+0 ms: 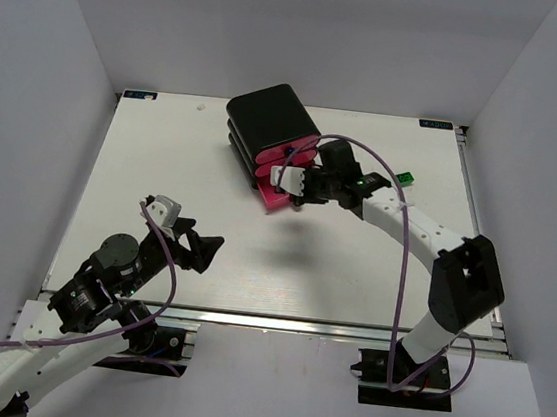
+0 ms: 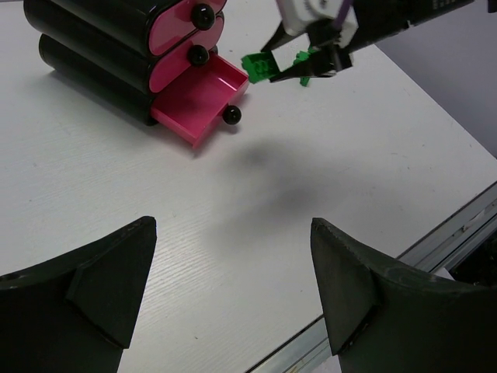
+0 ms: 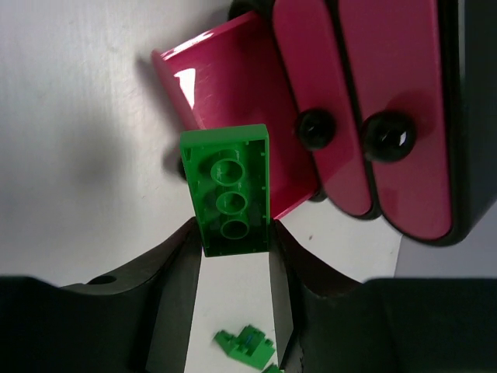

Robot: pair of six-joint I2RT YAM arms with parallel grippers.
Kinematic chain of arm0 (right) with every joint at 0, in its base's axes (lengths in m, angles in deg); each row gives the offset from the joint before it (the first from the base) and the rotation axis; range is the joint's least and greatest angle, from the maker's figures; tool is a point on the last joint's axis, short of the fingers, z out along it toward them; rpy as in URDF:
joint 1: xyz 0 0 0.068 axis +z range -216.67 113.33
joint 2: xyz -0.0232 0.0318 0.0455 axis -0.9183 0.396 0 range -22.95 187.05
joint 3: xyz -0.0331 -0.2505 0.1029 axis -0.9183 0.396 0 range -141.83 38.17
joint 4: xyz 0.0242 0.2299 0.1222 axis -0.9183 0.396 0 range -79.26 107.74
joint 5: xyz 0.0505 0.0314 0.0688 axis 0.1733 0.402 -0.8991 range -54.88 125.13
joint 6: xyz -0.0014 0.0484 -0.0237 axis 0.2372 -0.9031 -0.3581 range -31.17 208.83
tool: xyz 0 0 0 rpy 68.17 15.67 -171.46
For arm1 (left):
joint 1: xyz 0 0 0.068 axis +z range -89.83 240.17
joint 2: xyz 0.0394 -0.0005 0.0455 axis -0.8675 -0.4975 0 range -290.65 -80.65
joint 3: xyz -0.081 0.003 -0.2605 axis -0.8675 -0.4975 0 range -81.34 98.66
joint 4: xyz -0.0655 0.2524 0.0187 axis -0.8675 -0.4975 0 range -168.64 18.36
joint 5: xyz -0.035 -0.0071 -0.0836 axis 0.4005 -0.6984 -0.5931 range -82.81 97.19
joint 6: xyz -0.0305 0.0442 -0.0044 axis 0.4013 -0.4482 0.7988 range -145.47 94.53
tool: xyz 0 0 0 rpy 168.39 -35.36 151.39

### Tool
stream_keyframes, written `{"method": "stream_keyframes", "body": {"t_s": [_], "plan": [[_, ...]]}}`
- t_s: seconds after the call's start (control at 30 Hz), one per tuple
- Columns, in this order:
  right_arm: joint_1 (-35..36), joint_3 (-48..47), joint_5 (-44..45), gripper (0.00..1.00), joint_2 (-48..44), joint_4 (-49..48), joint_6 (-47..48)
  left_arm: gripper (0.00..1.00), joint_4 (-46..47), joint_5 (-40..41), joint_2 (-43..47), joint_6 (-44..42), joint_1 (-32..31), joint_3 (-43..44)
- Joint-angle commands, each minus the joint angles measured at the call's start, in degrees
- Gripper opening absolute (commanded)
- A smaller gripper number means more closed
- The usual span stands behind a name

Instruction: Sort the legos into containers by color

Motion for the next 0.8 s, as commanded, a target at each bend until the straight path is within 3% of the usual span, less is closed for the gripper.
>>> {"method": "stream_keyframes", "body": {"t_s": [0.0, 0.43, 0.77], "plan": [[2.43, -5.94, 7.16, 0.15, 3.41, -5.47, -3.12, 0.9, -0.5, 0.88, -0.81, 0.33, 0.24, -0.05], [6.4, -12.71, 15.61, 0.43, 15.82, -7.14, -3.29, 0.9, -0.59, 1.4, -0.1, 0.42, 0.24, -0.14], [6.57, -12.98, 17.2, 0.45, 17.66, -7.67, -4.61, 0.9, -0.59, 1.76, 0.25, 0.59, 0.24, -0.22]]}}
